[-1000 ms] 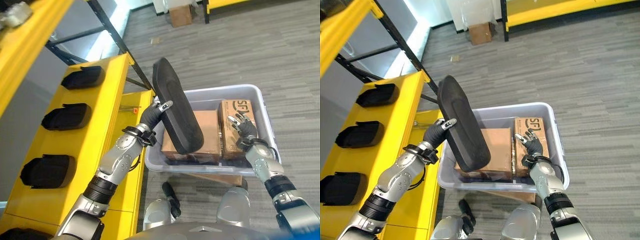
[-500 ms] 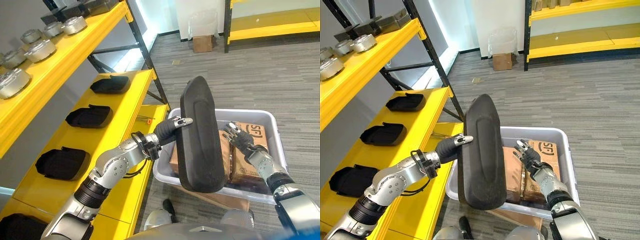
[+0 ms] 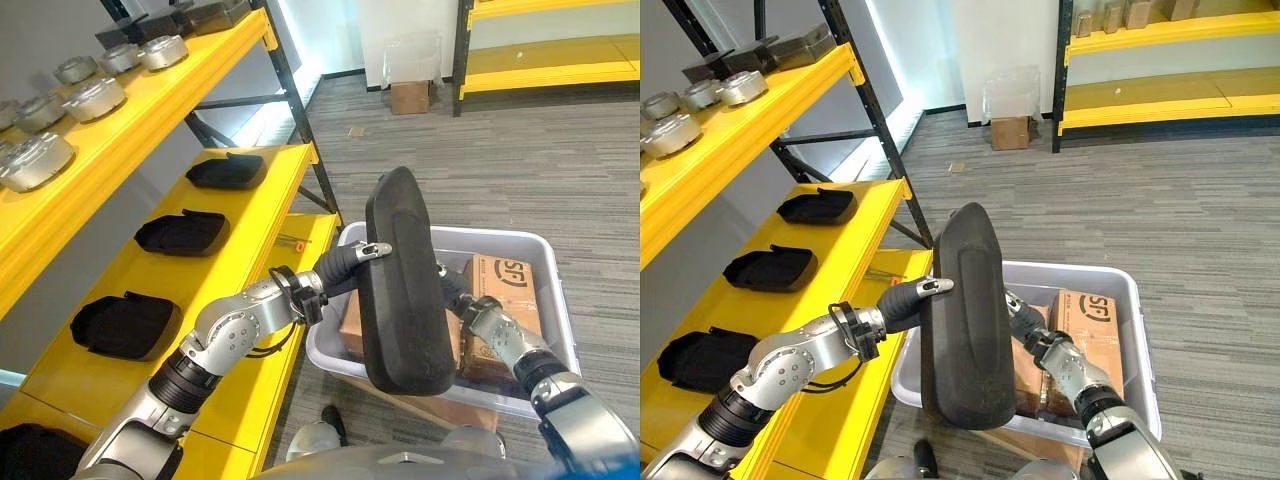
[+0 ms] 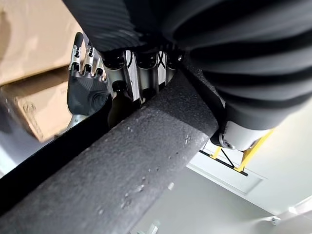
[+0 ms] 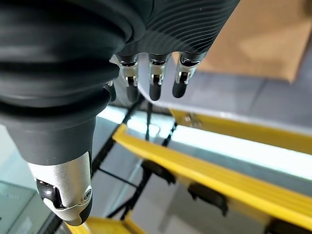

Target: Move parts from the plastic box to the shelf.

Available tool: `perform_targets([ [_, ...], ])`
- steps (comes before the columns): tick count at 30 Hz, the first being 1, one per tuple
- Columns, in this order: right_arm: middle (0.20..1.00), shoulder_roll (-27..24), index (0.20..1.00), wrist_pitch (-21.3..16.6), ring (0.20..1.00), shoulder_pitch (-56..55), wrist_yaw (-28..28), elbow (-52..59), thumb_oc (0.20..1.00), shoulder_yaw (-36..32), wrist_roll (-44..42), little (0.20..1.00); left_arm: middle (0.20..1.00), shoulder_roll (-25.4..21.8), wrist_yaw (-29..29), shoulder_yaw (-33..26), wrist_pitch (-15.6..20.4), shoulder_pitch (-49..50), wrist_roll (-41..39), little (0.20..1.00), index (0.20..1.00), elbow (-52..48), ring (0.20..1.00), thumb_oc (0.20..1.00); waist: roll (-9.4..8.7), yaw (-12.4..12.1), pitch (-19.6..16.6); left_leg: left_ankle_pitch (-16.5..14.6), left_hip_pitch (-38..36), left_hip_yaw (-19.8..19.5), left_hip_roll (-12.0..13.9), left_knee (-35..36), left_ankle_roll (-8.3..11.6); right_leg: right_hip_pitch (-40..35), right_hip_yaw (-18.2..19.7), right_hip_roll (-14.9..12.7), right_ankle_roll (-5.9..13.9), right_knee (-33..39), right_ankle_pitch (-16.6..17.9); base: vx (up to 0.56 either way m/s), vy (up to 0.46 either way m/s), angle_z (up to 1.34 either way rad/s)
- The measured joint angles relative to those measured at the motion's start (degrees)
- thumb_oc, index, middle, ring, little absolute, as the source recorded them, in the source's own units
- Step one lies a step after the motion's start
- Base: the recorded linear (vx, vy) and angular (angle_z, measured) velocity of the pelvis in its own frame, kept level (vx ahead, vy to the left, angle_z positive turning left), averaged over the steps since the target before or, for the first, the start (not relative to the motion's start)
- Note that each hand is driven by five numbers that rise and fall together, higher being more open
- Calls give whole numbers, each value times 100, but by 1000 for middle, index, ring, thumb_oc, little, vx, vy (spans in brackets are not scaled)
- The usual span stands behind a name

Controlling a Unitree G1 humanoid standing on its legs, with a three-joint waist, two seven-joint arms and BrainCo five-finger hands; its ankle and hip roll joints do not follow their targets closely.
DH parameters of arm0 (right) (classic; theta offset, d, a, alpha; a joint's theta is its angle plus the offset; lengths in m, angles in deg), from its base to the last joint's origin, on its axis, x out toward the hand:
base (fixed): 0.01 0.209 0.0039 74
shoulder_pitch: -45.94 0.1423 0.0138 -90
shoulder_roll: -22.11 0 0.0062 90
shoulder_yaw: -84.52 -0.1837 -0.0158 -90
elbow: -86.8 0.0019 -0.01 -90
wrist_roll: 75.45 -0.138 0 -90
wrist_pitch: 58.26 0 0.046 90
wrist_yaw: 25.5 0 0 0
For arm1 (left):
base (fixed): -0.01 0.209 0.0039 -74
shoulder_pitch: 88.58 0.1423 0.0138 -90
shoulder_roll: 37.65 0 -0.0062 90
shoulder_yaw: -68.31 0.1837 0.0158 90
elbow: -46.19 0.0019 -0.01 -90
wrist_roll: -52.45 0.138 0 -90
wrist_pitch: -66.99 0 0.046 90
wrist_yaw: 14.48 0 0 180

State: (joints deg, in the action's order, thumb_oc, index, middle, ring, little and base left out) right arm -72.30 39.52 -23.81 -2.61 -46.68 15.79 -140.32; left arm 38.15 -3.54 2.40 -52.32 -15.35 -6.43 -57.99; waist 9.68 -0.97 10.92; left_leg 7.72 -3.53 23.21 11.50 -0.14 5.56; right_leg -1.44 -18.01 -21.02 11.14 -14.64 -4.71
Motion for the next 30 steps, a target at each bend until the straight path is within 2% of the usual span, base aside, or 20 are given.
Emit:
perform_targets([
  [1,1000,11,1000,8,1000,-90,30,149,1000,179,4,1000,200,-7,0,-8,41,7,199,200,200,28,200,200,0,3,0,-6,13,-5,1,0,-10,13,-3,0,2,-6,-1,0,0,0],
  [13,1000,-92,1000,78,1000,-721,-31,906,1000,431,199,1000,200,-14,-10,-398,823,471,1592,200,200,200,200,200,4,62,-19,-11,187,17,41,2,-35,323,40,0,-44,-235,-96,-22,-19,-2],
  [19,1000,-98,1000,212,1000,-945,-34,1516,1000,478,335,1000,200,51,-247,-412,952,731,2015,200,200,272,200,200,-16,135,-30,-12,186,12,56,3,-35,370,49,-3,-46,-368,-219,-5,-15,0],
  [30,1000,-53,1000,262,1000,-909,-65,1727,1000,559,319,1000,200,327,-273,-395,1107,890,2179,200,200,423,200,200,32,148,-64,-10,221,105,56,-4,-38,528,161,-5,-47,-446,-251,-12,5,-4],
])
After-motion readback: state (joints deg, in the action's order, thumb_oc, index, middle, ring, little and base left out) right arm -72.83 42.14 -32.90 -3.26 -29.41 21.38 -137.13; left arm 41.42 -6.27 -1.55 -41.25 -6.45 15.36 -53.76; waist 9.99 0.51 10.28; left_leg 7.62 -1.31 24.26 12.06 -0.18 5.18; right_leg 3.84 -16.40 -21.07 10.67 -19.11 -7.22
